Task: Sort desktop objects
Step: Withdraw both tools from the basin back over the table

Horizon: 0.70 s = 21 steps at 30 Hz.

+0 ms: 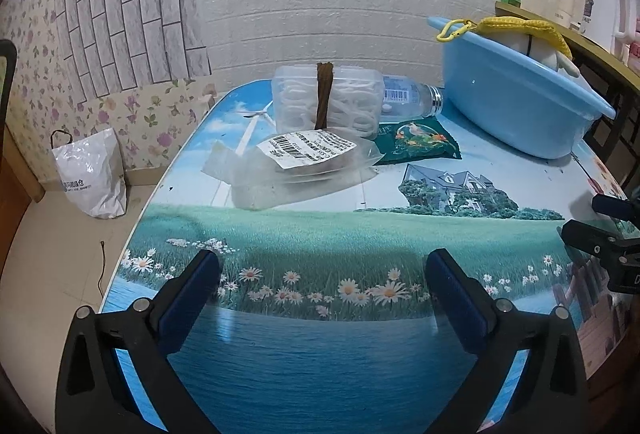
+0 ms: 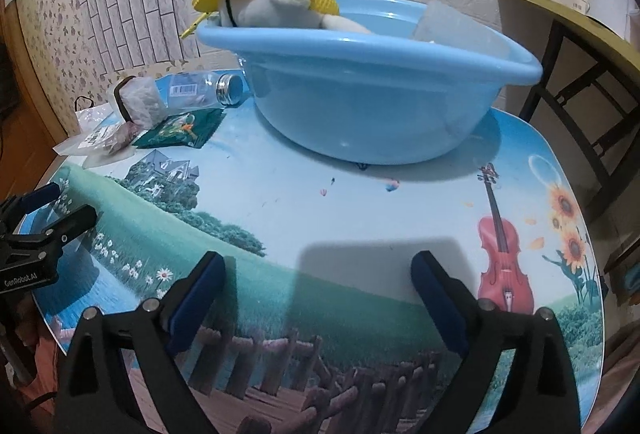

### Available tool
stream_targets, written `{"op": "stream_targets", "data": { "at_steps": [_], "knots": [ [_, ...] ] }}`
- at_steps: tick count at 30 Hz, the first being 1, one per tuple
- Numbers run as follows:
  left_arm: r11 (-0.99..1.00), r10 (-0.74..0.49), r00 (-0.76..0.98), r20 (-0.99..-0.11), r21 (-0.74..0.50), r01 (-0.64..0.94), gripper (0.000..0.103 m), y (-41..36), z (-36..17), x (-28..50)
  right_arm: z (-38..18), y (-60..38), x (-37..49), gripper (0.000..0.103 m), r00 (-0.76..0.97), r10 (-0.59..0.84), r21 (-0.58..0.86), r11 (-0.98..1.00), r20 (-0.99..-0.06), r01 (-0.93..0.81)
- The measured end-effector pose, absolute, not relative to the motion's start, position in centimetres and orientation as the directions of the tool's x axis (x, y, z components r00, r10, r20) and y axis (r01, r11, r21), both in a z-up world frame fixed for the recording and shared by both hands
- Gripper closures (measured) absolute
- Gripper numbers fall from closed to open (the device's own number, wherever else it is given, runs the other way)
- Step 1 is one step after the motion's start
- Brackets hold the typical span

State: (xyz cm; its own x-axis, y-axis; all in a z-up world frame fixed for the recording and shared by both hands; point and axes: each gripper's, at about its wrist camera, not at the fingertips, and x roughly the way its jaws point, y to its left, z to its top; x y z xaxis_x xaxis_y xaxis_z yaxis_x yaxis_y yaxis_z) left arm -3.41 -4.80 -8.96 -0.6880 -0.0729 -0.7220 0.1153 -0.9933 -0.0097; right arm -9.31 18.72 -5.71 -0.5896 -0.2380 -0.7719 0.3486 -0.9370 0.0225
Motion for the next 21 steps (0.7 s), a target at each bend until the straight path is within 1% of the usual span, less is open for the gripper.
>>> {"op": "stream_targets", "data": {
  "at_steps": [7, 13, 17, 21],
  "knots": [
    [-0.992, -0.077, -0.667, -0.741, -0.007, 0.122, 0.000, -4.8, -8.8, -3.9, -5.8, 18.7, -9.6, 0.000, -0.577, -0.224, 0.018, -0.940, -0.785, 0.340],
    [-0.993, -0.070, -0.627, -0.776, -0.006, 0.118, 0.000, -4.9, -8.6, -4.5, -5.8, 18.6, -9.8, 0.000, -0.573, -0.213, 0.014, -0.944, -0.792, 0.331],
    [-0.996, -0.046, -0.561, -0.827, -0.007, 0.091, 0.000, -5.0, -8.3, -5.4, -5.5, 18.4, -9.6, 0.000, -0.529, -0.201, 0.019, -0.944, -0.825, 0.329],
    [-0.999, -0.011, -0.462, -0.887, -0.010, 0.043, 0.000, -5.2, -8.0, -6.6, -5.3, 17.1, -8.8, 0.001, -0.493, -0.258, 0.040, -0.911, -0.831, 0.410]
  ]
}}
